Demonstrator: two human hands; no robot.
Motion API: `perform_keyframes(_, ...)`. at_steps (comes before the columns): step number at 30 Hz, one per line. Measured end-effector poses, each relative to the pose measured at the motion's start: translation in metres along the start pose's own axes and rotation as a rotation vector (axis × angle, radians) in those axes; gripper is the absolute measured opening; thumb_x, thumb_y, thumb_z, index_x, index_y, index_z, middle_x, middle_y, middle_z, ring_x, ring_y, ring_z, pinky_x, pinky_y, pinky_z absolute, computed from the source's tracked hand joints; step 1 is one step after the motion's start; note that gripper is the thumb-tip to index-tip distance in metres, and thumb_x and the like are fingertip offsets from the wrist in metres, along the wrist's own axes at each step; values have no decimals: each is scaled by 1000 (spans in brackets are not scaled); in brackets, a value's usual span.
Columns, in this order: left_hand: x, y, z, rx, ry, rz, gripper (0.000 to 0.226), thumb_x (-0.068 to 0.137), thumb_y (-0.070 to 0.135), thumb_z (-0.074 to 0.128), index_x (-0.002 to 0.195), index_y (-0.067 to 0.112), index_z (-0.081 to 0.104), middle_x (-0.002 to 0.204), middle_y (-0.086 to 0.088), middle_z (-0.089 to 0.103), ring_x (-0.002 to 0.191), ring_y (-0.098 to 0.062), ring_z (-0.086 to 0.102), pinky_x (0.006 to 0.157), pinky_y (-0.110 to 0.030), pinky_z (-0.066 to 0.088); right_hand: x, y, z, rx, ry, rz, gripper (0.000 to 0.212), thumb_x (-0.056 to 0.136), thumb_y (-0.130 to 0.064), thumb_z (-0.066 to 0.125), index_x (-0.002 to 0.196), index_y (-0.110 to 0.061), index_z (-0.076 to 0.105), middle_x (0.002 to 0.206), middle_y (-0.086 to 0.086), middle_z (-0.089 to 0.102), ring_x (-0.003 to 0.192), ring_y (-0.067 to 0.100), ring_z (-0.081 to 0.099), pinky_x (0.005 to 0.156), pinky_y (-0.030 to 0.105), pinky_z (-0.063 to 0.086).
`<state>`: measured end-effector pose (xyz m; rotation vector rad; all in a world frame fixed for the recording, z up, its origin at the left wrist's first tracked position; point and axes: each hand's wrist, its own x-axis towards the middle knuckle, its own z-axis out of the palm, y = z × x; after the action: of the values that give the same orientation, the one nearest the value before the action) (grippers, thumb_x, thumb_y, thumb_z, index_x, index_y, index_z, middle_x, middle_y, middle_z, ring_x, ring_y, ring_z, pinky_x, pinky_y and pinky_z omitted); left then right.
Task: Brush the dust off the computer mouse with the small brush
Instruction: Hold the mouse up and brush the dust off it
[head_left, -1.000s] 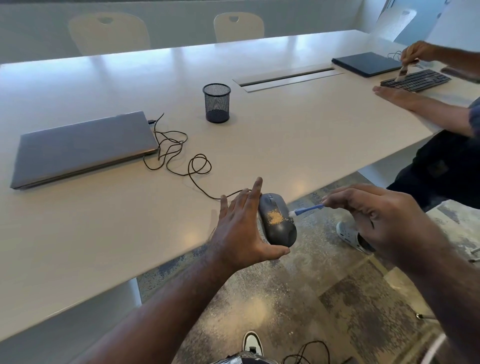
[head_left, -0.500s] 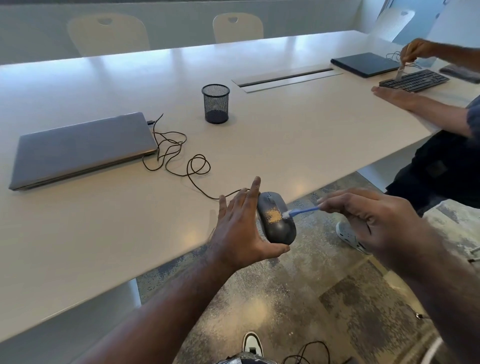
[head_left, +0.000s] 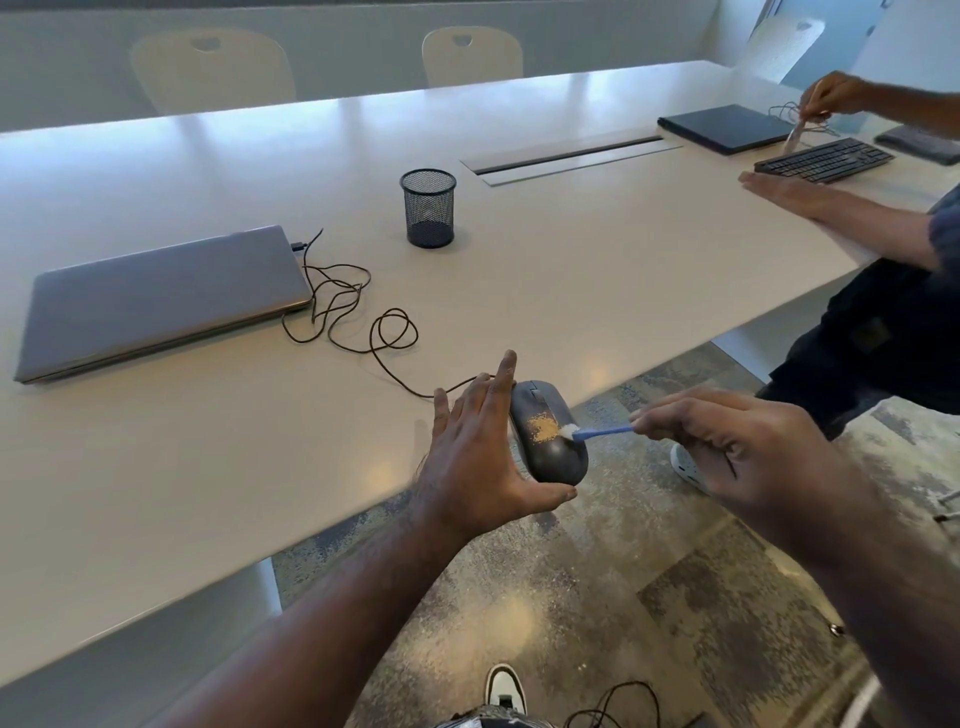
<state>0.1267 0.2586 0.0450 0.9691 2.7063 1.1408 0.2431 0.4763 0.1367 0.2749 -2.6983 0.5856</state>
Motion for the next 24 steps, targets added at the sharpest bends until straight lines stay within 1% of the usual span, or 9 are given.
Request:
perform_keyframes(2, -1, 0, -1, 7, -4, -3, 140, 55, 76, 72, 155, 35, -17, 160, -1, 26, 151, -17, 15, 122, -54, -8, -1, 1, -1, 24, 28, 8, 30, 83, 1, 67, 104, -19, 74, 99, -11, 71, 88, -3, 67, 76, 21, 57)
perform_keyframes(4, -2, 1, -1, 11, -2, -7, 140, 56, 75, 72, 155, 33, -17, 159, -1, 28, 151, -17, 16, 122, -54, -8, 0, -2, -3, 60, 81, 7, 22, 89, -11, 59, 104, -19, 73, 97, -12, 71, 90, -4, 66, 76, 18, 56)
perform_keyframes(6, -2, 2, 0, 18, 3, -7, 139, 57, 75, 73, 156, 32, -16, 159, -1, 28, 151, -17, 16, 122, -54, -8, 3, -7, -1, 86, 127, 9, 23, 90, -19, 55, 105, -18, 73, 95, -12, 71, 90, -4, 66, 76, 16, 55)
perform_keyframes(9, -2, 5, 1, 27, 9, -5, 139, 57, 75, 73, 154, 34, -17, 161, -2, 26, 152, -18, 14, 122, -55, -7, 5, -15, 7, 119, 150, 37, 22, 87, -9, 67, 106, -19, 73, 93, -16, 70, 86, -3, 67, 74, 15, 55)
perform_keyframes(11, -2, 6, 2, 32, 14, -5, 139, 56, 75, 74, 154, 35, -17, 160, -2, 26, 152, -18, 14, 122, -55, -7, 3, -21, 14, 151, 153, 48, 24, 86, -8, 70, 108, -18, 73, 93, -18, 69, 85, -4, 68, 74, 14, 55)
perform_keyframes(15, -3, 6, 3, 38, 24, -5, 140, 57, 75, 76, 154, 35, -17, 161, -2, 25, 152, -18, 13, 122, -54, -8, 1, -33, 28, 203, 168, 95, 23, 91, -24, 66, 113, -20, 71, 94, -14, 72, 83, -3, 69, 71, 21, 58)
perform_keyframes(18, -3, 6, 3, 37, 44, -9, 139, 55, 76, 73, 154, 35, -15, 157, -2, 30, 150, -17, 17, 122, -55, -6, -1, -33, 33, 202, 210, 160, 24, 91, -26, 65, 114, -22, 71, 92, -17, 71, 80, -2, 69, 68, 26, 59)
perform_keyframes(21, -4, 5, 2, 29, 55, -16, 139, 54, 77, 73, 155, 35, -13, 156, 0, 30, 149, -16, 19, 122, -55, -6, -4, -28, 31, 190, 241, 223, 25, 89, -32, 61, 112, -26, 70, 88, -23, 69, 77, 0, 69, 64, 25, 59)
perform_keyframes(24, -4, 4, 3, 31, 52, -18, 139, 54, 77, 72, 155, 35, -13, 157, -1, 29, 150, -17, 18, 122, -55, -6, -6, -24, 27, 199, 266, 278, 25, 88, -33, 62, 112, -31, 67, 80, -24, 68, 71, 1, 69, 59, 23, 58)
